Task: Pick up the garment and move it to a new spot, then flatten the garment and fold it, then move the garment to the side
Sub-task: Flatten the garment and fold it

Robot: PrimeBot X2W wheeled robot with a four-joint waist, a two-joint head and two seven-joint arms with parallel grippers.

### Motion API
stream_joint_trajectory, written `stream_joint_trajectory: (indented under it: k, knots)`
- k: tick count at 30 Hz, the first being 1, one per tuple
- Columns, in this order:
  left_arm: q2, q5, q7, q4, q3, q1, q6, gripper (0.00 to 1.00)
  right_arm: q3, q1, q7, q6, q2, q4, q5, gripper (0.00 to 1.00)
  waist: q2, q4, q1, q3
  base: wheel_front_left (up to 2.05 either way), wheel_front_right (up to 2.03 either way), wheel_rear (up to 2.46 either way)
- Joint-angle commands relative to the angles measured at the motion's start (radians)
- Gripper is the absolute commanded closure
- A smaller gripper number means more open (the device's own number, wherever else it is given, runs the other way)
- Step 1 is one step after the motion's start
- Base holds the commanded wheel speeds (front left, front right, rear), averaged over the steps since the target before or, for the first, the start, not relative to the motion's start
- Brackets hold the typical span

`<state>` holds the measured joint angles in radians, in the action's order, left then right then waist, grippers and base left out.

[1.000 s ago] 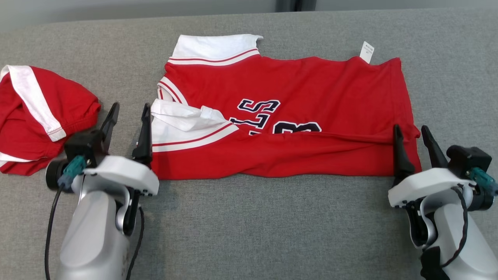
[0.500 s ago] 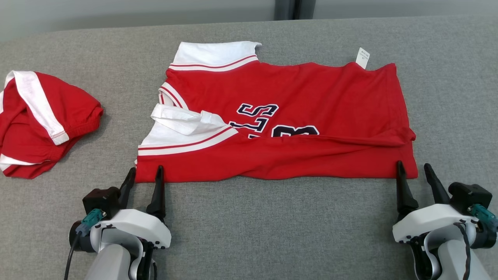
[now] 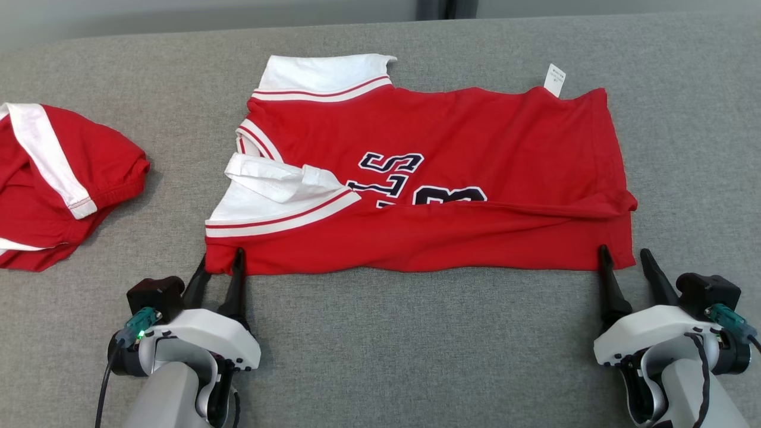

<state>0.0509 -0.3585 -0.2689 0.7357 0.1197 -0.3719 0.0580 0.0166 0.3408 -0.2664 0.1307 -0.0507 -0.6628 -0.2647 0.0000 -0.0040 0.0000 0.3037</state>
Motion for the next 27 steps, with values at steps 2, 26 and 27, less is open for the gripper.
stream_joint_trajectory:
  k: [2,26,27]
  knots:
    - [-0.002,-0.005,0.008,0.032,0.016,-0.004,0.015,1.00,-0.028,0.006,0.006,0.000,0.002,-0.039,-0.011,1.00,0.0000,0.004,0.0000,0.006,0.00,0.00,0.00]
    - [0.007,0.029,0.004,-0.030,-0.071,0.244,0.023,1.00,0.060,-0.186,0.002,-0.002,-0.017,-0.053,-0.029,1.00,0.0000,0.032,0.0000,-0.256,0.00,0.00,0.00]
    - [0.007,0.029,0.005,-0.030,-0.065,0.261,0.022,1.00,0.055,-0.198,0.002,-0.002,-0.020,-0.053,-0.030,1.00,0.0000,0.034,0.0000,-0.266,0.00,0.00,0.00]
